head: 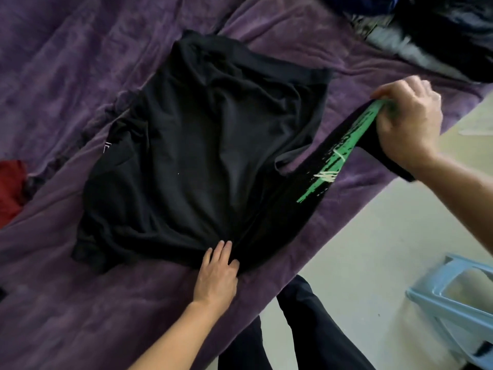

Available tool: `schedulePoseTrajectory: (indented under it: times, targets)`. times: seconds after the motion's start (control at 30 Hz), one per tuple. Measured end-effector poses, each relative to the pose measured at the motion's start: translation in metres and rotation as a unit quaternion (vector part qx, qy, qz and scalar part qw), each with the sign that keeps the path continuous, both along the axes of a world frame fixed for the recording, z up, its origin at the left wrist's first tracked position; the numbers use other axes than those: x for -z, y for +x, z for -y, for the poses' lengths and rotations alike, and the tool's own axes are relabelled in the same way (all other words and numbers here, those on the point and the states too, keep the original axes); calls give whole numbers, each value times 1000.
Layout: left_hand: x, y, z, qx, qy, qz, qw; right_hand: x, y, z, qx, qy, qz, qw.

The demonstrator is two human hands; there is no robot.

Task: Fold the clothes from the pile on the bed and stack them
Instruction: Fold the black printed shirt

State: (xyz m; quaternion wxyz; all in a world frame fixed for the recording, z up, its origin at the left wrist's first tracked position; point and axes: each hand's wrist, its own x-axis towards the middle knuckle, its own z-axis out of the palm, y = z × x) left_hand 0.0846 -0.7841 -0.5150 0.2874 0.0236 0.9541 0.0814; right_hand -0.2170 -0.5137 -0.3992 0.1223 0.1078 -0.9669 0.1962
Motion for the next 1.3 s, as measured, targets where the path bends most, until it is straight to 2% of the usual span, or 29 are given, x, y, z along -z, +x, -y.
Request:
schedulePoseTrajectory:
  times: [0.07, 0.13, 0.2, 0.27, 0.33, 0.47, 0.6, 0.7, 0.8, 0.87, 0.93, 1.07, 1.1, 1.17, 1.23, 1.3]
  targets:
    - [-1, 8, 2, 8, -18, 17, 1000, 15, 4, 4, -51, 57, 13, 997]
    - [-3, 18, 2, 19, -31, 37, 999, 41, 14, -5, -29, 124, 122, 984]
    - [-10, 24, 0, 13, -41, 53, 998, 64, 23, -25, 50, 151, 238, 958]
    - [-15, 27, -2, -20, -26, 60, 998, 80, 24, -43, 133, 105, 290, 942]
    - [-17, 27, -8, -29, -13, 31, 999, 90, 11, -51, 198, 14, 314, 929]
    - [-14, 21, -20, -48, 28, -4, 998, 104, -29, -34, 301, -215, 372, 851]
    - [-12, 12, -34, -59, 36, -7, 998, 127, -53, -15, 316, -262, 399, 820]
    - [-9, 14, -37, -102, 51, 44, 992, 119, -57, -21, 351, -280, 336, 828]
    - [-6, 16, -38, -171, 104, 65, 978, 90, -71, -16, 302, -230, 261, 888]
    - [-12, 10, -37, -277, 150, 76, 946, 73, -90, 8, 243, -208, 243, 916]
    - [-20, -1, -29, -403, 185, 63, 894, 62, -112, 51, 184, -199, 251, 929]
    - [-20, -12, 16, -621, 193, 19, 759, 58, -137, 137, 50, -214, 372, 902]
    - [-17, -11, 28, -661, 189, -8, 726, 61, -138, 147, 24, -190, 377, 906]
    - [-11, -10, 46, -715, 165, -52, 677, 76, -139, 150, -3, -81, 333, 940]
    - [-4, -13, 55, -731, 133, -79, 665, 93, -135, 138, 34, -4, 295, 955]
    - [0, -21, 57, -712, 94, -115, 686, 105, -131, 125, 122, -17, 299, 946]
